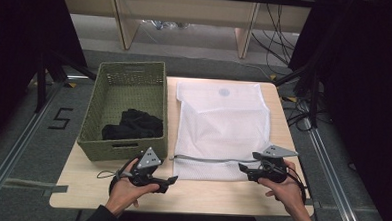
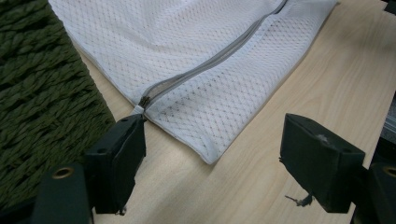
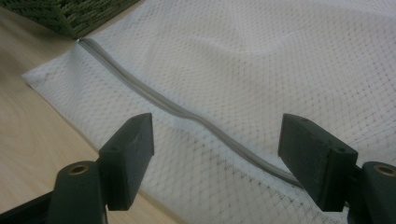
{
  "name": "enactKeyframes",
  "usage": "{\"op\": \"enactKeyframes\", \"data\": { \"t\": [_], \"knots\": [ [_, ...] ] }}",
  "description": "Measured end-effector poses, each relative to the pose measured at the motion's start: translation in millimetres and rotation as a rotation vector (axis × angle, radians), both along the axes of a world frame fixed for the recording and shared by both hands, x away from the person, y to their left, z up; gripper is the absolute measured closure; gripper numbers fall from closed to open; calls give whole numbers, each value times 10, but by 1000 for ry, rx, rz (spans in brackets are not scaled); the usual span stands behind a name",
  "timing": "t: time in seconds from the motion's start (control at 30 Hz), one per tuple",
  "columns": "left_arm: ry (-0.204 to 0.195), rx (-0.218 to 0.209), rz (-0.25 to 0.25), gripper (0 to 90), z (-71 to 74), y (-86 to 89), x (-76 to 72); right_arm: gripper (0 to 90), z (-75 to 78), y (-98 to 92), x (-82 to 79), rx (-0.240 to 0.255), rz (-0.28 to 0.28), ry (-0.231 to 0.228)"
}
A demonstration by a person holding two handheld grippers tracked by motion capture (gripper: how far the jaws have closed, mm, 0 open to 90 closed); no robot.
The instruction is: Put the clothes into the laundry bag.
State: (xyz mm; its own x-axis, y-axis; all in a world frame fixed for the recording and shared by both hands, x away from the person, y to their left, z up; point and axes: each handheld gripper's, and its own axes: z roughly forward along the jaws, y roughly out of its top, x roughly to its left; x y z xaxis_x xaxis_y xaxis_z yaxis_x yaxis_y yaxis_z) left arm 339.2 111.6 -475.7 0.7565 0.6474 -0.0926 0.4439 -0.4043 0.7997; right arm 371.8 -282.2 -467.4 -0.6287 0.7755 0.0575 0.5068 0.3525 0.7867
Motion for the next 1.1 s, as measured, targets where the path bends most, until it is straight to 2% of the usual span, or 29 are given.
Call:
{"op": "enactKeyframes", "data": {
  "t": [0.13,0.17,0.23,0.33,0.37,0.4,0.43,0.5,0.73,0.8,0.83,0.87,0.9,1.0,1.03,1.07,1.1],
  "knots": [
    [-7,-16,20,223,-15,-28,1,279,-2,-2,1,0,4,0],
    [-4,-12,22,222,-15,-30,4,279,0,-15,11,-14,12,-14],
    [3,-3,13,220,-18,-28,12,279,-5,-2,4,-3,3,2],
    [5,-6,18,220,-23,-36,7,279,-6,0,8,-4,3,3],
    [5,2,5,220,-19,-28,10,279,-5,1,8,-5,4,6],
    [7,-14,17,220,-24,-38,6,279,-8,-5,27,-16,20,-9],
    [4,-12,15,220,-23,-35,10,279,-9,4,20,-12,14,5],
    [5,-22,21,221,-26,-42,10,280,-10,12,22,-26,21,1],
    [1,6,9,220,-28,-36,23,280,-20,36,29,-40,21,0],
    [10,11,6,220,-30,-37,29,277,-24,51,27,-49,15,8],
    [3,21,6,220,-29,-36,28,278,-31,53,40,-56,17,-13],
    [3,21,6,220,-29,-36,28,278,-31,53,40,-56,17,-13],
    [5,13,6,220,-33,-44,24,277,-46,64,85,-89,40,-29],
    [5,10,-1,220,-44,-51,27,270,-66,104,130,-104,41,-36],
    [5,15,-1,220,-44,-49,30,264,-76,116,162,-124,63,-43],
    [7,-4,9,220,-49,-65,21,262,-80,130,188,-143,66,-53],
    [7,5,-1,220,-44,-59,25,259,-83,148,213,-147,75,-49]
  ]
}}
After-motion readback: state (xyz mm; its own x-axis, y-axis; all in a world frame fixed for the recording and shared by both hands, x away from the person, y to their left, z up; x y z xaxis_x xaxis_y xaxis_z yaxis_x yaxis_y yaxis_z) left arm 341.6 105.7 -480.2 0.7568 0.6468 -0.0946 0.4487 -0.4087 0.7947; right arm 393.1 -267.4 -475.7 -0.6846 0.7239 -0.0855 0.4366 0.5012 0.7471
